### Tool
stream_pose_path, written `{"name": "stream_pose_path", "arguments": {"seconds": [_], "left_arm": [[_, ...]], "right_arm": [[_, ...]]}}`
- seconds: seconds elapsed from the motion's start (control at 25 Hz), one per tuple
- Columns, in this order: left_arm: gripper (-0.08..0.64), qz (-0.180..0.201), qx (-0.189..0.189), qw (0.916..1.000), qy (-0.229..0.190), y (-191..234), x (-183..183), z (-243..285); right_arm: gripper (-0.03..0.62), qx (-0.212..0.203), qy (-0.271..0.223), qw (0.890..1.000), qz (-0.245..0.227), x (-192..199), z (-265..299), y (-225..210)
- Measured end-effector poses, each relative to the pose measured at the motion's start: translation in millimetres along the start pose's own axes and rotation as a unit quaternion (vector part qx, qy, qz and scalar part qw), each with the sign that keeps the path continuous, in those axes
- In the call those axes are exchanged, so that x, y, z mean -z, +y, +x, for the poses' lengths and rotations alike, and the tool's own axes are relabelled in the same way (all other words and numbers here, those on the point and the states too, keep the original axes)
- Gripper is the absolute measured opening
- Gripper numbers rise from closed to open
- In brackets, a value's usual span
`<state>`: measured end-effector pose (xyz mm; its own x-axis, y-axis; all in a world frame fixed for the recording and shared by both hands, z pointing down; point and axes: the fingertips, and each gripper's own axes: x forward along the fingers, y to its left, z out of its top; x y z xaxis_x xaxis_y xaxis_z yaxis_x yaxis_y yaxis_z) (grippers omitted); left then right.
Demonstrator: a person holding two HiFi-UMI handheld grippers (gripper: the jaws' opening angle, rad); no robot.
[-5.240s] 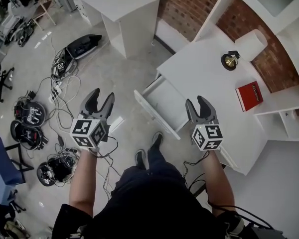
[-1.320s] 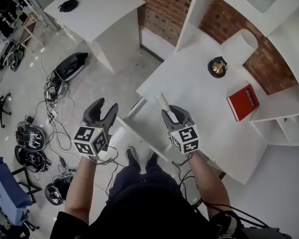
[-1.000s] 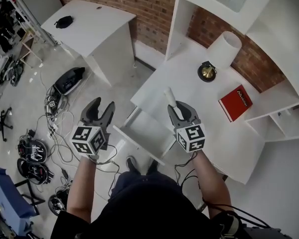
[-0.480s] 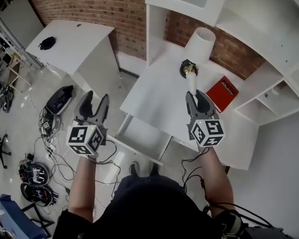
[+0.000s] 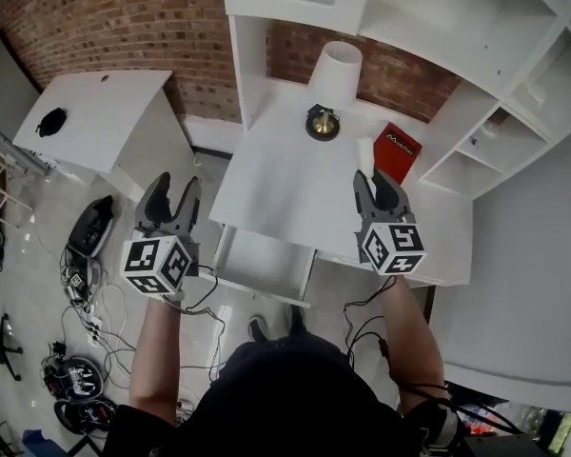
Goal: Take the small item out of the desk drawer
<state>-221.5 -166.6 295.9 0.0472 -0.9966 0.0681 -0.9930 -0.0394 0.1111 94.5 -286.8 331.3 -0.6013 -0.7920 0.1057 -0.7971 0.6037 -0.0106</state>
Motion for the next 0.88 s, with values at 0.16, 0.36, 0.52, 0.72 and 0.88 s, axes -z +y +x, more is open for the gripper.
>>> {"name": "stream_pose_path", "arguments": {"seconds": [0.16, 0.36, 0.52, 0.72, 0.88], "left_arm": [[0.229, -0.006, 0.031, 0.9995, 0.005, -10, 6, 7], [0.229, -0.018, 0.068, 0.9972, 0.023, -18, 23, 16], [0.229, -0.024, 0.083, 0.9950, 0.050, -28, 50, 31], [0.229, -0.026, 0.094, 0.9919, 0.080, -46, 76, 54], [0.230, -0.023, 0.096, 0.9887, 0.113, -69, 105, 71]], "right_arm": [[0.114, 0.040, 0.006, 0.999, 0.002, 5, -23, -12], [0.114, 0.096, 0.036, 0.994, 0.024, 29, -47, -29], [0.114, 0.133, 0.057, 0.988, 0.054, 60, -63, -53], [0.114, 0.151, 0.088, 0.982, 0.066, 97, -68, -79], [0.114, 0.143, 0.130, 0.979, 0.067, 143, -66, -93]]}}
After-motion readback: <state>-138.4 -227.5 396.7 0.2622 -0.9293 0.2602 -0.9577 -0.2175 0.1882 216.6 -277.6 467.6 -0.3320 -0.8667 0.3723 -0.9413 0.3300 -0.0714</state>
